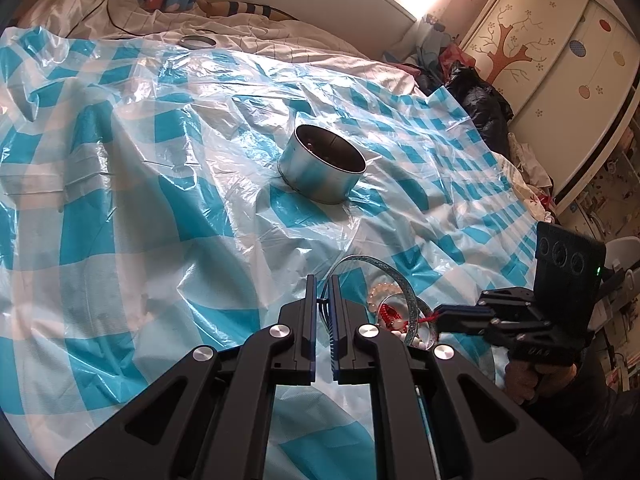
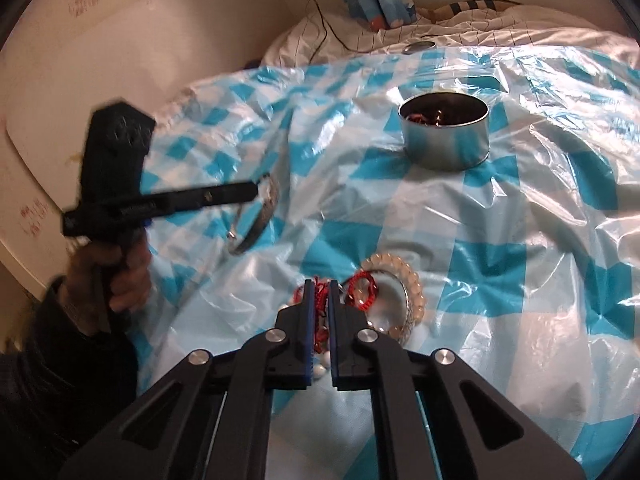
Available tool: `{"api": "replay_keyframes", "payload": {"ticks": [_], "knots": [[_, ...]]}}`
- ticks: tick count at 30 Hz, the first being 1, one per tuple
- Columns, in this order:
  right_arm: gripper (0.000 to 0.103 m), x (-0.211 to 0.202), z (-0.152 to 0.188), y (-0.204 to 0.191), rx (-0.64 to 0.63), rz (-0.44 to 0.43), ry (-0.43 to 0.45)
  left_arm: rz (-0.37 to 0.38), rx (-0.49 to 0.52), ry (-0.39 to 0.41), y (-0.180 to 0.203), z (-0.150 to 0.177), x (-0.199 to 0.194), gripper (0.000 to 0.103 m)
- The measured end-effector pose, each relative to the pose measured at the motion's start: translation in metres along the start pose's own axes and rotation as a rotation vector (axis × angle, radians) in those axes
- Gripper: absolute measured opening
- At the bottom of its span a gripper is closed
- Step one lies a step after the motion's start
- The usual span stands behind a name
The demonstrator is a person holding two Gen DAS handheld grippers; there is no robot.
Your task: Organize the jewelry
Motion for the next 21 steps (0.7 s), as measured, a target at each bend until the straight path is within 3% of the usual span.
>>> {"api": "replay_keyframes", "payload": {"ticks": [9, 16, 21], "knots": [[0.007, -0.036, -0.021, 0.001, 0.117, -0.265, 0.183, 0.000, 0.000, 0.005, 0.000, -0.002, 0.000, 0.005], [0.007, -0.057, -0.042, 0.023, 0.215, -0.365, 0.314, 0.014, 0.000, 0.030, 0.009, -0.013, 0.000, 0.005], [0.007, -0.055, -0.071, 0.046, 0.252, -0.379, 0.371, -0.002, -0.004, 0.060, 0.016, -0.036, 0.001, 0.005]]}}
Point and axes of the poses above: each gripper's, at about its wrist camera, not at the fingertips, and x roughly the way its jaws point, y to its right, z to its underside, the point moved 4 cm from there along x, roughly the way its jaws point, and after that the axes turned 10 degrees about -z, right-handed, at the moved point
